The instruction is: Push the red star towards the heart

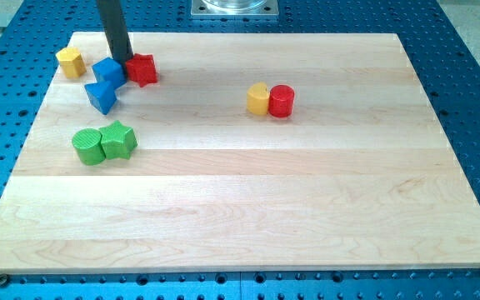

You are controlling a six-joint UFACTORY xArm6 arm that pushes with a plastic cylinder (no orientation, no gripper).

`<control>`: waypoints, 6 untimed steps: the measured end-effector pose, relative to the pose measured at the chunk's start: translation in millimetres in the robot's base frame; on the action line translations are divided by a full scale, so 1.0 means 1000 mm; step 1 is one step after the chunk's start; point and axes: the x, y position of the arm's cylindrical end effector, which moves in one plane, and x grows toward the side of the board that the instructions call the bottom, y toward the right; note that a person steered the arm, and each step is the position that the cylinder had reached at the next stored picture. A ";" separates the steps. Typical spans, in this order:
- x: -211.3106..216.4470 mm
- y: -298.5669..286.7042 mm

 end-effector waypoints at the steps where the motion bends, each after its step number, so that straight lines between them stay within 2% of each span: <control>1: -0.001 0.012; 2: -0.004 0.035; 3: 0.027 0.105; 4: 0.046 0.150; 5: 0.062 0.145; 6: 0.093 0.177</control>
